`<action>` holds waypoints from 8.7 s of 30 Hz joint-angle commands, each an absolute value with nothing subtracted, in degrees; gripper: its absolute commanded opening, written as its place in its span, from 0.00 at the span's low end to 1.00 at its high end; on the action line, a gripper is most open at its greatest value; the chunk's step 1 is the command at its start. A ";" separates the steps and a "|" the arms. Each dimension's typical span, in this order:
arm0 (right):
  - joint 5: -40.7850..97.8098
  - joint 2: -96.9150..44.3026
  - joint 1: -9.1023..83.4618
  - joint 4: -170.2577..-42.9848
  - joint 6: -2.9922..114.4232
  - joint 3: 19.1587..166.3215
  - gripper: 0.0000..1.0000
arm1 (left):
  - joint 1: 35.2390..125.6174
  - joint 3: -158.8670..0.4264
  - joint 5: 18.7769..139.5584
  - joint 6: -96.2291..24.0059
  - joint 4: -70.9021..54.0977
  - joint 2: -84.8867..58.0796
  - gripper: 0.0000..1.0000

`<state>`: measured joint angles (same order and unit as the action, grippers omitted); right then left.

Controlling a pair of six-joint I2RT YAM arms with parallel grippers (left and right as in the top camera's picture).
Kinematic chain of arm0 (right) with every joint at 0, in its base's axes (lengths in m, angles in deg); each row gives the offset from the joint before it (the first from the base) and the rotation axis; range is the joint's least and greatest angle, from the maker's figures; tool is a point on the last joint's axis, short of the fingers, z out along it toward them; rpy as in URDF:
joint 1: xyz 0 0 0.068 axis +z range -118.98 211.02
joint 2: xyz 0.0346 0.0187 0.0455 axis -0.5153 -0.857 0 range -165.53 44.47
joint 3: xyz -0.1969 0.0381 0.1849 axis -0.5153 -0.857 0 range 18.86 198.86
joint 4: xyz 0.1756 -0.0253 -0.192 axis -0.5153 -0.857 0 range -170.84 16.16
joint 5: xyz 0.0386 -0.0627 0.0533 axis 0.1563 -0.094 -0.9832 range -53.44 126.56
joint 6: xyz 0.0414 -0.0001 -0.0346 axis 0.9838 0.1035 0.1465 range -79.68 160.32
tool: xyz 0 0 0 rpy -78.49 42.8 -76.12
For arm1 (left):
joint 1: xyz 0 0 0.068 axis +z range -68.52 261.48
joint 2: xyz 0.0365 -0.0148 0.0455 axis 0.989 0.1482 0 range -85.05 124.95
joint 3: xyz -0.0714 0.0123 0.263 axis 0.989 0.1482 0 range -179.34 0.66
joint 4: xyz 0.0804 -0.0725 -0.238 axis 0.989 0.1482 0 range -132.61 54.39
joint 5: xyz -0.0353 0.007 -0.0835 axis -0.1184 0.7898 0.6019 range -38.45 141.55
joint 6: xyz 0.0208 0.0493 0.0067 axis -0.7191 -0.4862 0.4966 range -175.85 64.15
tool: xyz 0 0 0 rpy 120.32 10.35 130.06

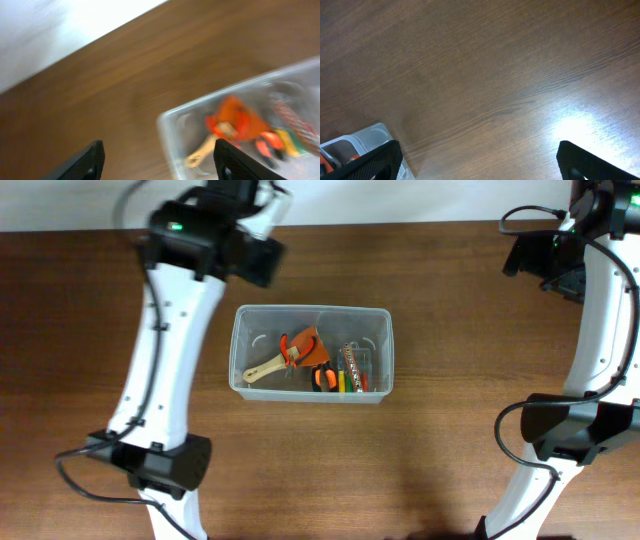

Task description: Pack container

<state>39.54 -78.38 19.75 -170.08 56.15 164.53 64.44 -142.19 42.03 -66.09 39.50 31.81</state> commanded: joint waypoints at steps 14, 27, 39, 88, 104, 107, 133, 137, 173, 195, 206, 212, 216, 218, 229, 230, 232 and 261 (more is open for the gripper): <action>39.85 -77.94 19.73 -170.10 56.02 164.92 0.99 | 79.89 -141.99 38.67 -55.20 40.63 32.33 0.99; 39.85 -77.94 19.73 -170.10 56.02 164.92 0.99 | 80.15 -141.99 38.69 -55.20 40.63 32.33 0.99; 39.85 -71.87 20.12 -170.10 56.02 164.92 0.99 | 80.15 -141.99 38.69 -55.20 40.63 32.33 0.99; 46.45 33.59 35.11 -79.84 49.51 38.83 0.99 | 80.15 -141.99 38.69 -55.18 40.61 32.33 0.99; 44.11 38.62 35.11 -78.07 49.53 28.60 0.99 | 80.15 -141.99 38.69 -55.18 40.61 32.33 0.99; 44.04 38.93 35.14 -78.02 49.55 27.53 0.99 | 80.15 -141.99 38.69 -55.18 40.61 32.33 0.99; 38.53 44.28 35.11 -77.80 46.19 19.55 0.99 | 80.15 -141.99 38.69 -55.20 40.61 32.33 0.99; 35.04 44.28 35.11 -77.85 40.46 19.18 0.99 | 80.15 -141.99 38.69 -55.18 40.61 32.33 0.99; 35.04 44.28 35.09 -78.09 33.25 19.18 0.99 | 80.15 -141.99 38.67 -55.18 40.61 32.33 0.99; 35.04 44.28 35.09 -78.09 33.25 19.18 0.99 | 80.15 -141.99 38.47 -55.18 40.11 15.28 0.99; 35.04 44.26 35.09 -78.09 33.25 19.18 0.99 | 80.15 -123.94 33.62 -55.20 29.36 -16.21 0.99; 35.06 44.28 35.09 -78.09 33.25 19.18 0.99 | 80.90 -100.64 33.75 -55.16 19.59 -32.34 0.99; 35.04 44.26 35.09 -78.09 33.25 19.18 0.99 | 81.90 -84.75 36.11 -55.14 13.44 -41.96 0.99; 35.04 44.26 35.09 -78.09 33.25 19.18 0.99 | 82.32 -77.60 37.11 -55.14 10.47 -46.05 0.99; 35.04 44.26 35.09 -78.09 33.25 19.18 0.99 | 82.82 -44.73 46.54 -55.16 -5.97 -62.11 0.99; 35.04 44.28 35.09 -78.09 33.25 19.18 0.99 | 82.82 -42.33 47.67 -55.16 -6.71 -63.14 0.99; 35.04 44.28 35.09 -78.09 33.27 19.18 0.99 | 82.82 -38.83 48.94 -55.16 -7.56 -64.67 0.99; 35.04 44.26 35.09 -78.09 33.25 19.18 0.99 | 82.82 -9.21 49.88 -55.20 -9.62 -84.27 0.99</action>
